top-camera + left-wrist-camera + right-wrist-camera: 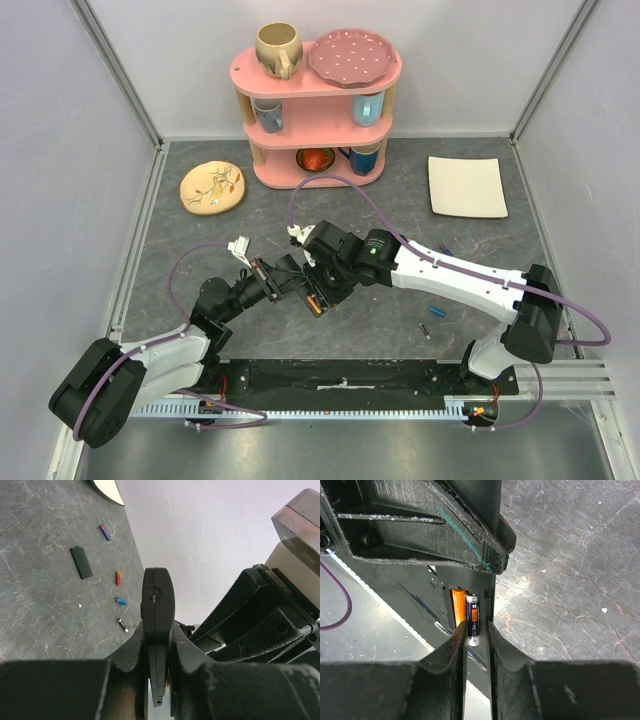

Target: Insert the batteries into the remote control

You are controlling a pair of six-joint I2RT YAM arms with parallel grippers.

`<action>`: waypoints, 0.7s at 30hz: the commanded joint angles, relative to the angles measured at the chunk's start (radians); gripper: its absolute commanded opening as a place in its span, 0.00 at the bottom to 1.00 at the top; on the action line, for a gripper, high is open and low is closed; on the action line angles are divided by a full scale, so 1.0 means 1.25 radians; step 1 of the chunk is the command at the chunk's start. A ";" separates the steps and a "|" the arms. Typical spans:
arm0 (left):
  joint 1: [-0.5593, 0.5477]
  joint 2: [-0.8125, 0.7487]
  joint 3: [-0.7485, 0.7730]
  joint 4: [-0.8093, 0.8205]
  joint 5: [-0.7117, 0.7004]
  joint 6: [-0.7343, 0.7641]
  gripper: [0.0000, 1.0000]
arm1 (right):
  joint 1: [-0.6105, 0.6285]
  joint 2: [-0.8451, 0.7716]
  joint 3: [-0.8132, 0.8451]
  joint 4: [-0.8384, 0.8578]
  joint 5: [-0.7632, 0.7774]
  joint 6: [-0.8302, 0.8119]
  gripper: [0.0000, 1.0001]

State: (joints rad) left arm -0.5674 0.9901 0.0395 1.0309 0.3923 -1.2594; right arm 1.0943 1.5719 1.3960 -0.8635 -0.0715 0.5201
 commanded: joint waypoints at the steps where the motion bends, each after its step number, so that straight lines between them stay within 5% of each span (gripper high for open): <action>1: -0.014 -0.015 0.005 0.063 0.019 -0.026 0.02 | -0.015 -0.006 0.017 0.007 0.045 -0.011 0.26; 21: -0.014 0.008 -0.005 0.070 0.009 -0.016 0.02 | -0.014 -0.014 0.027 0.002 0.035 -0.010 0.32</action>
State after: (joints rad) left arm -0.5716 0.9962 0.0395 1.0435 0.3920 -1.2598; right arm 1.0904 1.5719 1.3960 -0.8665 -0.0666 0.5201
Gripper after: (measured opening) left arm 0.197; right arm 0.317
